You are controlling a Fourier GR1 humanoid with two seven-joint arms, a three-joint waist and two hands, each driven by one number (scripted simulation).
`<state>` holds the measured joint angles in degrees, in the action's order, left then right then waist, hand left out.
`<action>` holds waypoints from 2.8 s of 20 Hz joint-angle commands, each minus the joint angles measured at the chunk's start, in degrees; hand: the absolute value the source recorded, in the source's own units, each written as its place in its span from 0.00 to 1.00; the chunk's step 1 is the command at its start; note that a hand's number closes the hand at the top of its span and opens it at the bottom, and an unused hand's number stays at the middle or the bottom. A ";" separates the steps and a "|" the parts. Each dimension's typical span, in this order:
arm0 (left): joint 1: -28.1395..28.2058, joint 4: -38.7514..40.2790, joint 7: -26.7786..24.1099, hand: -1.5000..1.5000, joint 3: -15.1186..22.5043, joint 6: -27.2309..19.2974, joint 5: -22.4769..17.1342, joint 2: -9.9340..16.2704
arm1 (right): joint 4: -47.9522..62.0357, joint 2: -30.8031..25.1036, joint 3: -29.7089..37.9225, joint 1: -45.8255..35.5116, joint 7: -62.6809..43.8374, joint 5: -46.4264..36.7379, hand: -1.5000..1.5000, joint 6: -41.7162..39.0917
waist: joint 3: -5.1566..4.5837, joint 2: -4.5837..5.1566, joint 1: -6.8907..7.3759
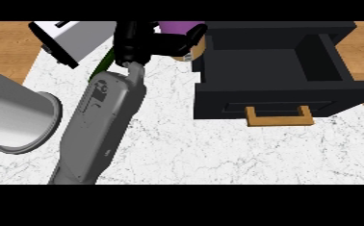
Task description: Pick up the can, place it into the drawer and close the drawer
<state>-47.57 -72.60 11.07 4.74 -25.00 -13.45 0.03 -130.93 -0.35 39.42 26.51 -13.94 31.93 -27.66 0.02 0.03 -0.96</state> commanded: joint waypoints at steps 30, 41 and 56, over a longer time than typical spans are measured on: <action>-32.49 38.67 -13.03 1.00 16.10 -13.04 -25.50 -0.03 | 0.08 -2.41 -1.17 -5.47 -3.42 -0.35 0.00 1.33 | 0.07 0.71 -3.38; -32.72 42.77 -15.23 1.00 25.70 -16.61 -33.28 -0.03 | 0.51 -2.03 -3.00 -8.74 -4.73 -2.70 0.00 3.51 | 0.13 0.97 -3.96; -29.56 43.31 -19.66 0.00 31.91 -22.31 -40.10 -0.03 | -2.40 -1.67 -2.54 -8.31 -6.06 -2.68 0.00 4.06 | 0.08 0.88 -4.30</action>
<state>-79.14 -27.11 -7.39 33.82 -44.69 -51.74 0.00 -131.95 -2.65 37.04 18.09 -19.60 29.97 -24.22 0.13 1.06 -5.36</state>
